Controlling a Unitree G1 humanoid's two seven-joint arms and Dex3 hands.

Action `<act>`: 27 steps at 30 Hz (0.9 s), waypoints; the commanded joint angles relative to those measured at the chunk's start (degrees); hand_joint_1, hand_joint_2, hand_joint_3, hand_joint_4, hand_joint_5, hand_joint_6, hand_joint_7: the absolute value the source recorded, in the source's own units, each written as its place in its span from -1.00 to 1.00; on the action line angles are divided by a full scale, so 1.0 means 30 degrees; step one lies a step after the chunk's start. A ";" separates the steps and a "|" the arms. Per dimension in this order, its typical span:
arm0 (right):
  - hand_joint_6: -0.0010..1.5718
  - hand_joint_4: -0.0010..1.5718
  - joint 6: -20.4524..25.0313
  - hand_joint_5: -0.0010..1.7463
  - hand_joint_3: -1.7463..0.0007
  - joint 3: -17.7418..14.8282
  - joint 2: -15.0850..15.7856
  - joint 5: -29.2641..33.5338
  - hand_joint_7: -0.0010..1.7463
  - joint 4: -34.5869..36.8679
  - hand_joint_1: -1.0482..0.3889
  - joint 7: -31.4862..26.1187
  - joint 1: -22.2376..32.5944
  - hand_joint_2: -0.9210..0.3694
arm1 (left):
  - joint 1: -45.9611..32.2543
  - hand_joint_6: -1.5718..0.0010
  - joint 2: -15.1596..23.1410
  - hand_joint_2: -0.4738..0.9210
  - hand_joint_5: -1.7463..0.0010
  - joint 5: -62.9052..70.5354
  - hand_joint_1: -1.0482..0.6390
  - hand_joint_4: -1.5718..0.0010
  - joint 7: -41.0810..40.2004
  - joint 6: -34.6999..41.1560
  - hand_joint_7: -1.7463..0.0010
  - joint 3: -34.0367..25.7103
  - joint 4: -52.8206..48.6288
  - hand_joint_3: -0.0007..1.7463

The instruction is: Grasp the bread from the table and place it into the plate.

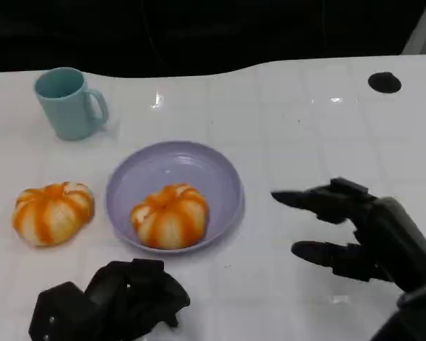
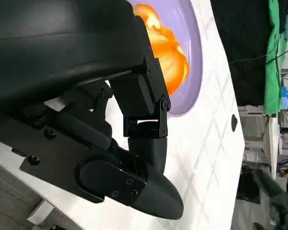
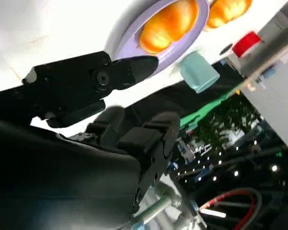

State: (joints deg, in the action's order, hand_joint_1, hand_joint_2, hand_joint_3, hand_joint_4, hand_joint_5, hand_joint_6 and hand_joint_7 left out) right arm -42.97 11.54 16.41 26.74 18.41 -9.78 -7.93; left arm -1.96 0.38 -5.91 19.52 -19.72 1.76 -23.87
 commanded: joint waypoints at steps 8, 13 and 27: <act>-0.06 0.05 -0.0492 0.97 -0.26 -0.1337 0.0457 -0.1372 0.36 0.0340 0.12 0.0297 0.2270 -0.30 | -0.0100 -0.66 0.0246 0.90 -0.71 0.0054 -1.00 -0.14 -0.0233 0.0411 0.14 -0.0131 0.0158 -0.99; -0.15 0.02 0.0229 1.00 -0.20 -0.1260 -0.0077 -0.0120 0.48 -0.0031 0.06 -0.0574 0.3129 -0.38 | 0.0024 -0.65 0.0364 0.91 -0.71 0.0020 -1.00 -0.14 -0.0121 0.0263 0.14 -0.0222 -0.0020 -0.99; -0.26 0.08 -0.0009 1.00 -0.18 -0.0731 -0.0695 0.1137 0.80 0.1709 -0.02 -0.2303 0.2544 -0.44 | 0.0334 -0.65 0.0723 0.92 -0.72 -0.0219 -1.00 -0.13 0.0178 -0.0266 0.13 -0.0579 -0.0849 -0.99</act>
State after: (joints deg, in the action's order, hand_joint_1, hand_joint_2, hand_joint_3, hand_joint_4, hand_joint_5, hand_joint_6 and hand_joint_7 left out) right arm -42.26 9.08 14.31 30.07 22.60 -15.53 0.31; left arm -1.04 1.43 -6.05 19.56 -20.17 0.79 -25.34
